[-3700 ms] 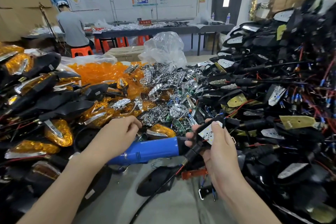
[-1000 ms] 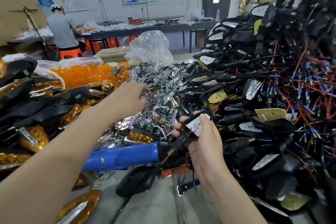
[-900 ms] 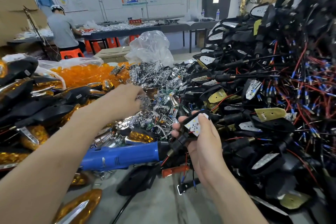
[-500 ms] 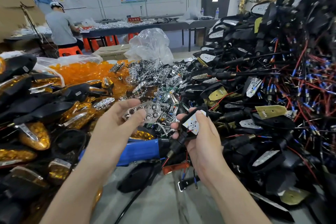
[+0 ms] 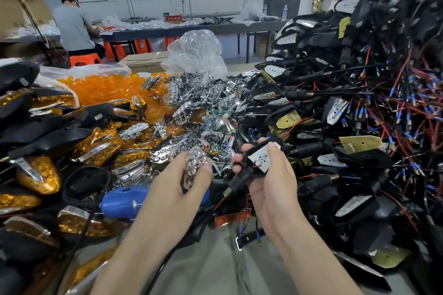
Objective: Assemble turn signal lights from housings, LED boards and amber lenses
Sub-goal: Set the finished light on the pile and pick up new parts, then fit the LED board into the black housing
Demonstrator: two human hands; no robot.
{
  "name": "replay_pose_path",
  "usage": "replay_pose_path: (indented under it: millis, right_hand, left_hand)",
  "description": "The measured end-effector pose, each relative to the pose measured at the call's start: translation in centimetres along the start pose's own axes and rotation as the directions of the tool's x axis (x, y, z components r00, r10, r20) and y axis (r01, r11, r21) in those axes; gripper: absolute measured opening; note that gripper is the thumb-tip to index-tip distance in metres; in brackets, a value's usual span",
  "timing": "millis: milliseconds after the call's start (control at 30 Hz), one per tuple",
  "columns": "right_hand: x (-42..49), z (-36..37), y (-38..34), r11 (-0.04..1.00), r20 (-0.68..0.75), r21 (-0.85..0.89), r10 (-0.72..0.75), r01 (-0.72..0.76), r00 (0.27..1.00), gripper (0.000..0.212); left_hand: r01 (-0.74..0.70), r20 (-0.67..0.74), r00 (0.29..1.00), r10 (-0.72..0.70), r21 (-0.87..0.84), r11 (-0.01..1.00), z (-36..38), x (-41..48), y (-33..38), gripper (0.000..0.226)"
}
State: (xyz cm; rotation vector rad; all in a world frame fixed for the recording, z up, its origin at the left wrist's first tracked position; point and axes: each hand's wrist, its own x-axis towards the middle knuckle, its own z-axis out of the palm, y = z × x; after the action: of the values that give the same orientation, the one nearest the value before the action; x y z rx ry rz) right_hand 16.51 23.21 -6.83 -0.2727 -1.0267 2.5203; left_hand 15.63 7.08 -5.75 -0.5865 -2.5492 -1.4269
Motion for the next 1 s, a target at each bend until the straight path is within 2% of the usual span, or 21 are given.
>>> replay_pose_path:
  millis: [33, 100, 133, 167, 233, 300, 367, 433, 500, 633, 800, 833, 933, 1000]
  right_hand:
    - [0.0, 0.1, 0.0, 1.000, 0.007, 0.002, 0.005, -0.005, 1.000, 0.041]
    - [-0.1, 0.2, -0.1, 1.000, 0.021, -0.005, 0.014, -0.014, 1.000, 0.054]
    - [-0.1, 0.3, -0.1, 1.000, 0.022, -0.003, 0.015, -0.015, 1.000, 0.050]
    - [-0.1, 0.4, -0.1, 1.000, 0.018, 0.002, 0.016, -0.016, 1.000, 0.041]
    - [-0.2, 0.4, 0.0, 1.000, 0.007, 0.002, 0.022, -0.022, 1.000, 0.028]
    - [-0.3, 0.5, 0.1, 1.000, 0.012, 0.001, 0.024, -0.024, 1.000, 0.026]
    - [-0.3, 0.5, 0.1, 1.000, 0.024, 0.009, 0.029, -0.029, 0.999, 0.025]
    - [-0.3, 0.4, 0.1, 1.000, 0.023, 0.009, 0.030, -0.030, 0.999, 0.023]
    - [-0.3, 0.4, 0.1, 1.000, 0.026, 0.010, 0.026, -0.026, 0.999, 0.023]
    - [-0.2, 0.2, 0.2, 1.000, 0.026, -0.007, 0.024, -0.024, 0.999, 0.023]
    - [-0.1, 0.0, 0.4, 1.000, 0.031, -0.028, 0.015, -0.014, 0.999, 0.024]
    - [-0.1, -0.1, 0.4, 0.999, 0.032, -0.040, 0.007, -0.006, 0.999, 0.024]
    - [-0.1, -0.3, 0.7, 0.997, 0.043, -0.072, -0.020, 0.023, 0.999, 0.025]
    - [-0.2, -0.1, 0.7, 0.994, 0.055, -0.101, -0.040, 0.045, 0.998, 0.025]
  left_hand:
    - [0.006, -0.005, 1.000, -0.006, 0.003, 1.000, 0.1, 0.0, 0.0, 0.041]
    - [-0.036, -0.044, 0.999, 0.030, -0.129, 0.991, 0.1, 0.2, 0.2, 0.023]
    - [-0.046, -0.068, 0.997, 0.029, -0.249, 0.967, 0.1, 0.4, 0.5, 0.009]
    - [-0.051, -0.094, 0.995, 0.017, -0.368, 0.929, 0.1, 0.5, 0.6, 0.010]
    - [-0.002, -0.090, 0.994, -0.065, -0.606, 0.795, 0.0, 0.8, 0.2, 0.021]
    - [0.102, -0.004, 0.983, -0.185, -0.823, 0.559, -0.2, 1.2, -0.2, 0.033]
    - [0.192, 0.086, 0.949, -0.304, -0.922, 0.337, -0.5, 1.5, -0.2, 0.038]
    - [0.240, 0.151, 0.922, -0.356, -0.945, 0.220, -0.8, 1.6, -0.3, 0.038]
    - [0.240, 0.165, 0.921, -0.352, -0.953, 0.183, -0.9, 1.6, -0.4, 0.046]
    - [0.193, 0.108, 0.948, -0.298, -0.943, 0.270, -0.5, 1.4, 0.0, 0.049]
    - [0.145, 0.062, 0.971, -0.233, -0.923, 0.357, 0.0, 1.4, -0.2, 0.028]
    - [0.144, 0.043, 0.969, -0.242, -0.897, 0.417, 0.1, 1.4, -0.2, 0.028]
    - [0.129, -0.015, 0.982, -0.186, -0.664, 0.736, 0.7, 1.1, -0.4, 0.040]
    - [0.097, 0.016, 0.994, -0.105, -0.534, 0.840, 1.0, 0.7, -0.3, 0.044]
